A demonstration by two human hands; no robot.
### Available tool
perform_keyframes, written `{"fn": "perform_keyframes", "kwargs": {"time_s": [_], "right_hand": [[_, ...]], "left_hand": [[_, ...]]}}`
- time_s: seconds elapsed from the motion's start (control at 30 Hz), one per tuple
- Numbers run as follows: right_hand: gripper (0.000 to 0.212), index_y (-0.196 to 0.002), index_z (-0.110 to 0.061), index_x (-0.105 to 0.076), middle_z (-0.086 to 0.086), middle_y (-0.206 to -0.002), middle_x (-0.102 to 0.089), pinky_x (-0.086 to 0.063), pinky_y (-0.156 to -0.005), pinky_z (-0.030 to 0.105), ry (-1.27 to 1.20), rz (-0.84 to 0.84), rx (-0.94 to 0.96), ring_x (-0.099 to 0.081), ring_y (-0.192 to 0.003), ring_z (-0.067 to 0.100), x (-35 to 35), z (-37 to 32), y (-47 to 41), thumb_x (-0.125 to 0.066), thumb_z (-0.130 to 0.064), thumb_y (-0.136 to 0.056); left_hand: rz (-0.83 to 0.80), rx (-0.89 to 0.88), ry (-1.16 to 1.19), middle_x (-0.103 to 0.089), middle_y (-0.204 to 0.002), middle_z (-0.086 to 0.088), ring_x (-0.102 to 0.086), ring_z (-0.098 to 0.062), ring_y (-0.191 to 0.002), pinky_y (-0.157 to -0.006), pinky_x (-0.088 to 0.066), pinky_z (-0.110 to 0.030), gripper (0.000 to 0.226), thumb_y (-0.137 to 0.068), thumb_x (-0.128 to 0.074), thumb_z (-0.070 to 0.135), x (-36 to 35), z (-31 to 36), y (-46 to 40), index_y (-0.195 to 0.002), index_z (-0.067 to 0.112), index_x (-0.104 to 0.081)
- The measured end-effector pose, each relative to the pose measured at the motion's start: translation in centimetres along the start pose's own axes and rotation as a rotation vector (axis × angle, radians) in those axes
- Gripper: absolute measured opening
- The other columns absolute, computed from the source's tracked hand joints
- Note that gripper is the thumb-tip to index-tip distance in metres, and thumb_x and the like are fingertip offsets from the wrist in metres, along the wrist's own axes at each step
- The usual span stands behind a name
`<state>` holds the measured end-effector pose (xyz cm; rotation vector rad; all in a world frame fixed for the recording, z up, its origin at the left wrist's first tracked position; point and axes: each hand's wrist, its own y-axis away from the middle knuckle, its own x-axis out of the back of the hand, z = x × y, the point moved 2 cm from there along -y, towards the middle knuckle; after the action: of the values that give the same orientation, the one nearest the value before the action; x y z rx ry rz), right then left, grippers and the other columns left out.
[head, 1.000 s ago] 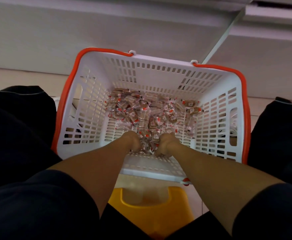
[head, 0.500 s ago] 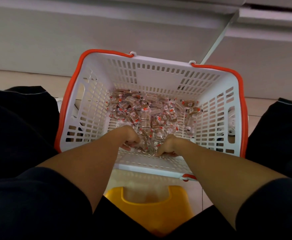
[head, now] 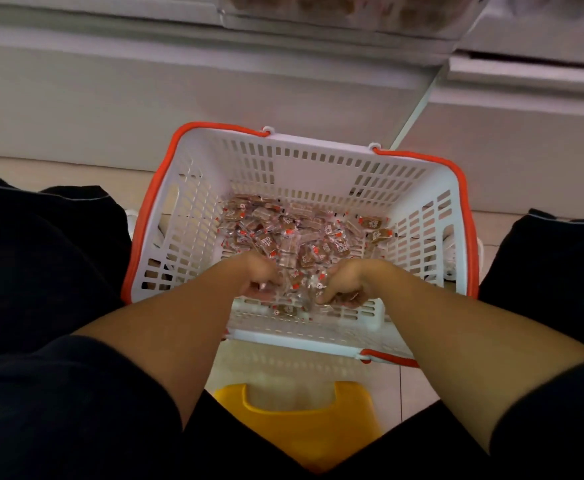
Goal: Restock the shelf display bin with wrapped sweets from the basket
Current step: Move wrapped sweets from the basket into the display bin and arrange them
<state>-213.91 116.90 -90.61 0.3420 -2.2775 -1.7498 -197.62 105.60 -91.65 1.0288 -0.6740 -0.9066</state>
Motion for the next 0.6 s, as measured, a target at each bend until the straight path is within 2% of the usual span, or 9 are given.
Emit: {"fn": "perform_keyframes", "kwargs": {"time_s": [0.07,0.13,0.23,0.3,0.4,0.5,0.6], "right_hand": [[0.017,-0.091,-0.012,-0.059,0.003,-0.077,-0.059,-0.046,-0.065,0.027,-0.187,0.028,0.113,-0.051,-0.065,0.013,1.1,-1.1,2.1,-0.072,-0.022,-0.089],[0.02,-0.102,-0.011,-0.061,0.005,-0.086,-0.064,-0.052,-0.067,0.03,-0.408,0.055,0.255,-0.058,-0.071,0.016,2.5,-2.6,4.5,-0.072,-0.022,-0.089],[0.004,-0.09,-0.017,-0.067,0.0,-0.077,-0.071,-0.056,-0.061,0.026,-0.522,0.112,0.464,-0.065,-0.066,0.012,4.6,-5.5,9.4,-0.069,-0.014,-0.091],[0.017,-0.079,-0.015,-0.071,0.003,-0.072,-0.071,-0.059,-0.057,0.026,-0.542,0.169,0.568,-0.066,-0.06,0.012,5.9,-7.2,13.1,-0.067,-0.001,-0.089],[0.023,-0.073,-0.009,-0.076,0.009,-0.075,-0.074,-0.062,-0.063,0.029,-0.502,0.232,0.7,-0.07,-0.063,0.017,7.2,-9.0,19.1,-0.066,0.009,-0.084],[0.013,-0.085,-0.004,-0.075,0.012,-0.08,-0.075,-0.059,-0.058,0.025,-0.468,0.276,0.829,-0.073,-0.067,0.019,7.8,-10.5,24.8,-0.068,0.007,-0.083],[0.02,-0.097,-0.004,-0.069,0.012,-0.08,-0.074,-0.056,-0.051,0.023,-0.496,0.366,0.937,-0.072,-0.061,0.016,8.1,-11.6,28.9,-0.075,-0.001,-0.078]], "left_hand": [[-0.048,-0.037,0.137,-0.07,-0.1,-0.007,-0.07,-0.014,-0.082,-0.071,-0.061,-0.03,0.01,-0.093,-0.063,0.007,0.3,0.9,1.0,-0.104,0.007,-0.064],[-0.102,-0.097,0.327,-0.068,-0.102,-0.008,-0.072,-0.016,-0.08,-0.061,-0.061,-0.026,0.007,-0.093,-0.063,0.008,0.4,2.7,2.4,-0.1,0.009,-0.063],[-0.164,-0.228,0.505,-0.071,-0.102,-0.011,-0.075,-0.023,-0.076,-0.051,-0.058,-0.024,0.015,-0.094,-0.061,0.01,1.1,6.8,5.5,-0.108,0.007,-0.063],[-0.232,-0.315,0.481,-0.075,-0.097,-0.011,-0.075,-0.023,-0.074,-0.052,-0.059,-0.025,0.017,-0.093,-0.061,0.012,1.8,10.1,8.7,-0.109,0.009,-0.064],[-0.282,-0.433,0.289,-0.073,-0.088,-0.006,-0.073,-0.017,-0.068,-0.048,-0.056,-0.022,0.011,-0.087,-0.064,0.018,3.0,14.8,15.2,-0.098,0.016,-0.066],[-0.269,-0.574,0.173,-0.064,-0.085,-0.005,-0.063,-0.015,-0.063,-0.05,-0.055,-0.023,0.017,-0.081,-0.065,0.025,3.6,18.9,21.7,-0.096,0.018,-0.064],[-0.275,-0.702,0.16,-0.069,-0.085,-0.009,-0.067,-0.019,-0.067,-0.06,-0.059,-0.028,0.02,-0.096,-0.051,0.028,3.7,21.0,26.4,-0.101,0.014,-0.064]]}}
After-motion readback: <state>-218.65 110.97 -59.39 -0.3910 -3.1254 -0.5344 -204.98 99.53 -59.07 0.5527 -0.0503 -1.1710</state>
